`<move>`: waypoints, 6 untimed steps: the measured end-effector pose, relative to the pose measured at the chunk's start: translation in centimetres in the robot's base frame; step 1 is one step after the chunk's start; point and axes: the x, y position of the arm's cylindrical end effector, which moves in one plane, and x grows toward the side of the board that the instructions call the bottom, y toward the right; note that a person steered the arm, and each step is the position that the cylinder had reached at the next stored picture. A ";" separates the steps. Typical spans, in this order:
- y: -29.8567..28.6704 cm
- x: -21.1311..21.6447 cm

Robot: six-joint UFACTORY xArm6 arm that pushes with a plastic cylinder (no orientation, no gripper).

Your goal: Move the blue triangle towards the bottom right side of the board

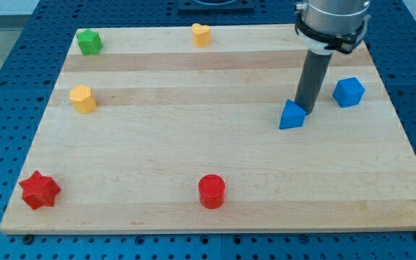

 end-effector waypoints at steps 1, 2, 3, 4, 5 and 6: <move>0.0 -0.1; 0.0 -2.0; -1.9 -3.4; -3.1 -2.9; -3.0 -0.7; -1.1 2.7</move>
